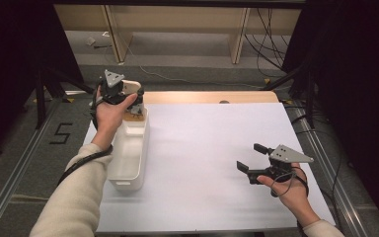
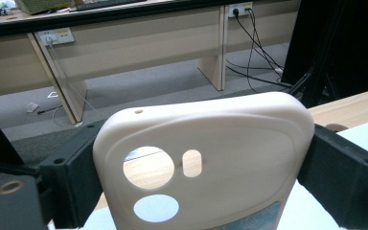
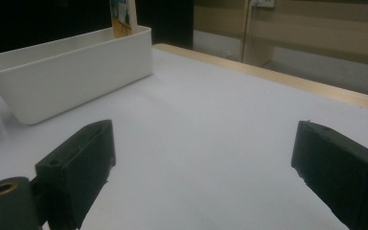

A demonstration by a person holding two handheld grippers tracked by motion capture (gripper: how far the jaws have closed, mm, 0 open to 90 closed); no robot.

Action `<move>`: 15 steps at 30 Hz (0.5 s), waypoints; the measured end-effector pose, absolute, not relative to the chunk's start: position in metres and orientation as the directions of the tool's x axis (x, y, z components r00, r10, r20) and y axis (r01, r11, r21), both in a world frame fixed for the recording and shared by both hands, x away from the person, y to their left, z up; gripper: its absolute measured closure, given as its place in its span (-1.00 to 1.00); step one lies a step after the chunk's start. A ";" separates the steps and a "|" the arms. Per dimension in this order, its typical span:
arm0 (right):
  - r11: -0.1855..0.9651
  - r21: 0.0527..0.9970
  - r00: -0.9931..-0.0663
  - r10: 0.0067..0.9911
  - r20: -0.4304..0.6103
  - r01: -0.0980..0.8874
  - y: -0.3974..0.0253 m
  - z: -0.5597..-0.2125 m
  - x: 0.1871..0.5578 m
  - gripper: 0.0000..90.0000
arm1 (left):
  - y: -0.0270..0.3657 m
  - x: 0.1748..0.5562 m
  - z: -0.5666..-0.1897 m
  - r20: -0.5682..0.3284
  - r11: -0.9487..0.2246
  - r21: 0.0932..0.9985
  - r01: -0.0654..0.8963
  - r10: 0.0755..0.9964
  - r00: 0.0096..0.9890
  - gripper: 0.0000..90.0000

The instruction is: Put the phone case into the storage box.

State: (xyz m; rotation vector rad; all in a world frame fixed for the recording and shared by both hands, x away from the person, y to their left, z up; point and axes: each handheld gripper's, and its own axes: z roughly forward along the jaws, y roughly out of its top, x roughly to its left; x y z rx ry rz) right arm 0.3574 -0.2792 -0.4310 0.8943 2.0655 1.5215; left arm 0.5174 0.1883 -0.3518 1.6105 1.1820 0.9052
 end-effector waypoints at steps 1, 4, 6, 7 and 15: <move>0.194 0.949 -0.704 0.709 0.039 0.247 -0.279 -0.431 0.357 -0.80 | 0.188 0.517 -0.352 0.042 -0.123 0.949 0.291 0.962 0.271 -0.77; 0.195 0.949 -0.704 0.709 0.040 0.250 -0.279 -0.431 0.357 -0.80 | 0.188 0.518 -0.353 0.042 -0.125 0.947 0.296 0.962 0.270 -0.77; 0.194 0.949 -0.705 0.708 0.040 0.250 -0.279 -0.431 0.357 -0.80 | 0.188 0.519 -0.354 0.043 -0.127 0.946 0.299 0.962 0.271 -0.77; 0.194 0.949 -0.705 0.708 0.040 0.250 -0.279 -0.431 0.357 -0.80 | 0.187 0.519 -0.354 0.041 -0.125 0.946 0.301 0.962 0.269 -0.77; 0.194 0.948 -0.705 0.708 0.042 0.252 -0.279 -0.431 0.357 -0.80 | 0.186 0.522 -0.358 0.047 -0.132 0.941 0.311 0.962 0.267 -0.77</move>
